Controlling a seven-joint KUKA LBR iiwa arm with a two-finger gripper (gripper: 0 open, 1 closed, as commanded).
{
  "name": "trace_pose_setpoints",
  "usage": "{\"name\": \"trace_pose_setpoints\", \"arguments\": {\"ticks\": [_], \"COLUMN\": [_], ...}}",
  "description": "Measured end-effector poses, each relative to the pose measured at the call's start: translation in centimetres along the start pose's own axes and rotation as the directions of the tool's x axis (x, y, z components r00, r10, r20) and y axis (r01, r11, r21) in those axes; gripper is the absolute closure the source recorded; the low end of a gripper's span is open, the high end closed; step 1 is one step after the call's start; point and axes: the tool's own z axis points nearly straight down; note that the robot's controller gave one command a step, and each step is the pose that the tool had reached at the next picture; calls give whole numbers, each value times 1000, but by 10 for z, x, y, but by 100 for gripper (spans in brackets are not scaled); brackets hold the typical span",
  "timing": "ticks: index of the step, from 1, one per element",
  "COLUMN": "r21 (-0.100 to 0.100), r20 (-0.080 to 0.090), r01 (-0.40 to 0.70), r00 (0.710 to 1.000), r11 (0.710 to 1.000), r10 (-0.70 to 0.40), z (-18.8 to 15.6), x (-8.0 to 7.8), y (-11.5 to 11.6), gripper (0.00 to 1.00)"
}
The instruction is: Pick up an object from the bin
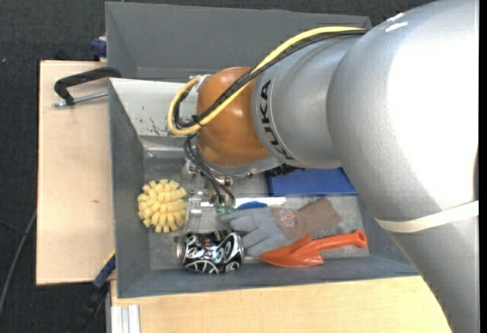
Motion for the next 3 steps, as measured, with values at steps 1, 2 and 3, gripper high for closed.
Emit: {"name": "trace_pose_setpoints", "arguments": {"ticks": [1, 2, 3], "r21": [0, 0, 0], "r20": [-6, -6, -6], "r01": [216, 216, 216], "r00": [976, 976, 976], "r11": [976, 976, 976], "r10": [-216, -216, -216], "z": [4, 5, 5], "x": [-35, -35, -35], "y": [-62, -62, -62], "gripper": [100, 100, 100]}}
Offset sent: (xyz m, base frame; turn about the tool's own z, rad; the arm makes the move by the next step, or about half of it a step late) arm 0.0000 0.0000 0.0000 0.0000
